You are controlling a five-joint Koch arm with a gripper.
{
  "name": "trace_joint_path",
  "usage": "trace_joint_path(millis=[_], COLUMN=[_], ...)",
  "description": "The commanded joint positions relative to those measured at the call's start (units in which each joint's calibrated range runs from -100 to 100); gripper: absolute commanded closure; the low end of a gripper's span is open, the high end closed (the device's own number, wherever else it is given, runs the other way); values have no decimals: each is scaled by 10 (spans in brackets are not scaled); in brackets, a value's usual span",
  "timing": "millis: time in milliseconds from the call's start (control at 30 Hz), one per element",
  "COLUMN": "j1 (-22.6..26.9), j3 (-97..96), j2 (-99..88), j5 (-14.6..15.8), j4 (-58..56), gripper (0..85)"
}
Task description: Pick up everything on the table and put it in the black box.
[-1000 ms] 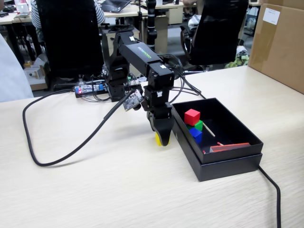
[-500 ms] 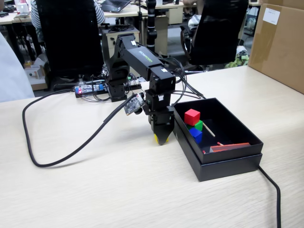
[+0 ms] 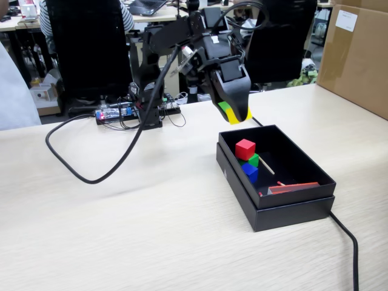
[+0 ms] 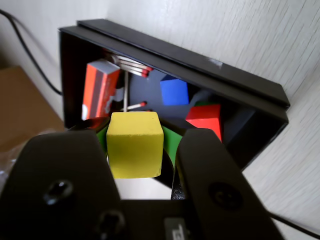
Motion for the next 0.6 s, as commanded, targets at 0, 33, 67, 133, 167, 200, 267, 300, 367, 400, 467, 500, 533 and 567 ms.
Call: trace_joint_path(millis=[0, 33, 67, 133, 167, 200, 267, 300, 367, 400, 467, 500, 533, 567], j1=[7, 8, 7, 7, 8, 8, 8, 9, 10, 10, 12, 12, 12, 12], j3=[52, 54, 57, 62, 61, 60, 60, 60, 60, 57, 46, 42, 39, 37], j2=[63, 89, 112, 155, 164, 171, 186, 192, 203, 207, 208, 208, 207, 201], j5=[0, 1, 3, 7, 7, 7, 6, 6, 6, 6, 6, 6, 7, 8], j4=[5, 5, 5, 5, 5, 5, 5, 5, 5, 5, 5, 5, 5, 5], gripper=[741, 741, 741, 739, 712, 698, 672, 669, 669, 645, 565, 531, 491, 491])
